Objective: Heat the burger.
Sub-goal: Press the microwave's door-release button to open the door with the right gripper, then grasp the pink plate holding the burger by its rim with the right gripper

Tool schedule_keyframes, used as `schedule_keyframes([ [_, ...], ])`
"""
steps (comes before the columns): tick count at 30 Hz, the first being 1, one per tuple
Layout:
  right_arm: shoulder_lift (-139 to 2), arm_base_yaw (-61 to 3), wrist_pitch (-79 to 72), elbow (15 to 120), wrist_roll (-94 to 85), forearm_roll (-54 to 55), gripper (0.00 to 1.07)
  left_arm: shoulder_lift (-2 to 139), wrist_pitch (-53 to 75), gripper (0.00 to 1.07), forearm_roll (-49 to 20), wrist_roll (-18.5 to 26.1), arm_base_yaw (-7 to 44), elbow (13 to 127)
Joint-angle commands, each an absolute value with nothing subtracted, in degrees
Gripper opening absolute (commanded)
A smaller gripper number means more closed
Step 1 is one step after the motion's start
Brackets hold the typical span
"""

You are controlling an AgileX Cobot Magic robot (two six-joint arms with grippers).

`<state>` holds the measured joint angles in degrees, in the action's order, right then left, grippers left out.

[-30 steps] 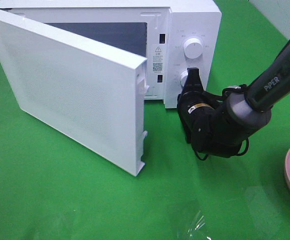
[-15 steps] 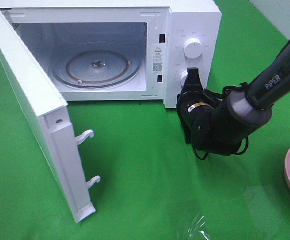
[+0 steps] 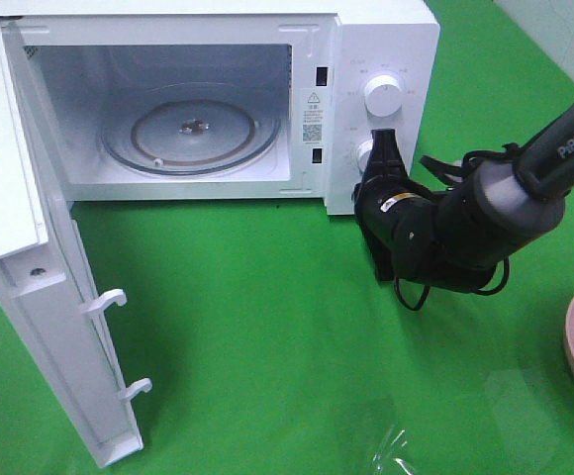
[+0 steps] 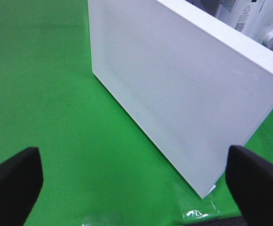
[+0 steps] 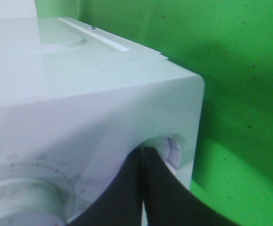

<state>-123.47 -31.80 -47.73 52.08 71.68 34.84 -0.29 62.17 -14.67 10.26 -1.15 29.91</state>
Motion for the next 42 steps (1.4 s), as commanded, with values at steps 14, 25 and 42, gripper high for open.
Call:
schedule_keyframes([
  [14,-113.0,-31.4,-37.1,43.3,67.6,29.2,0.00,-1.3,61.7,0.98,-15.1,10.2,-1.2,30.1],
  [25,-101.5,-31.4,-24.3,39.2,45.9,26.1,0.00,-1.3,61.7,0.98,-15.1,10.2,-1.2,30.1],
  [42,-93.0,-31.4,-2.0,39.2,33.1,7.8,0.04,-1.3,61.7,0.98,-15.1,10.2,-1.2,30.1],
])
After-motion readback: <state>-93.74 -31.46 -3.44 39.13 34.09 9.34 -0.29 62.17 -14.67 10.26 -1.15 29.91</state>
